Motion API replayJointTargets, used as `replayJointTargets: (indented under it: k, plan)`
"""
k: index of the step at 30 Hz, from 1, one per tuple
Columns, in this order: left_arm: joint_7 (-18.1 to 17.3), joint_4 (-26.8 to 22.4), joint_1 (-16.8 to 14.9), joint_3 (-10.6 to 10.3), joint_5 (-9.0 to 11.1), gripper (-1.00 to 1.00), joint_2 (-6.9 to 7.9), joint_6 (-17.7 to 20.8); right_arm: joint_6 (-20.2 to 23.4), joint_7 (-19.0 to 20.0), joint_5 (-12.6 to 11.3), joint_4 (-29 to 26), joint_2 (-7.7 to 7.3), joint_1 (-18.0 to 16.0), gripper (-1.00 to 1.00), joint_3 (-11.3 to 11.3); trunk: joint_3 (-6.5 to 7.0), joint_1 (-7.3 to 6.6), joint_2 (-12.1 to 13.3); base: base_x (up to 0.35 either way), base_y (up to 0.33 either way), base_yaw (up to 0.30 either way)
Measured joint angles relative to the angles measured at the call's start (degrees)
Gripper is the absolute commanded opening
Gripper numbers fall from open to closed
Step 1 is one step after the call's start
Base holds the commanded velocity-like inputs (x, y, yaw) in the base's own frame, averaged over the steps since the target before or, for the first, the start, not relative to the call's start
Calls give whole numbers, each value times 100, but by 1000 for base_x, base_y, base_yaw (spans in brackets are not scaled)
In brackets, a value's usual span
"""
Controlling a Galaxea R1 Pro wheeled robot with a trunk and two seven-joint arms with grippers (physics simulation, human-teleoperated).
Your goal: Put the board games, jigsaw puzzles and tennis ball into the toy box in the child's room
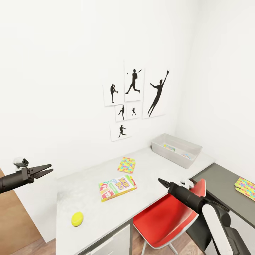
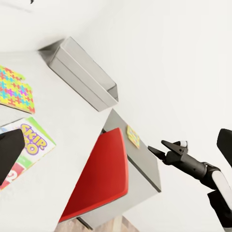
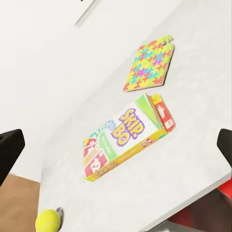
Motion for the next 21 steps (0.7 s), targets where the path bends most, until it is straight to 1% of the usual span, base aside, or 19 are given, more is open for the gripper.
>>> replayJointTargets:
  k: [6, 15, 21]
  plan:
    - [0, 2, -1, 1, 1, 100, 1, 0, 3, -3, 8, 2, 0, 1, 100, -2, 0, 1, 0, 40, 38, -42]
    - [0, 2, -2, 0, 0, 100, -3, 0, 4, -11, 27, 7, 0, 0, 100, 8, 0, 1, 0, 4, 96, -213]
    - [0, 2, 0, 1, 7, 100, 1, 0, -2, -19, 41, 8, 2, 1, 100, 24, -6, 1, 1, 0, 14, -60]
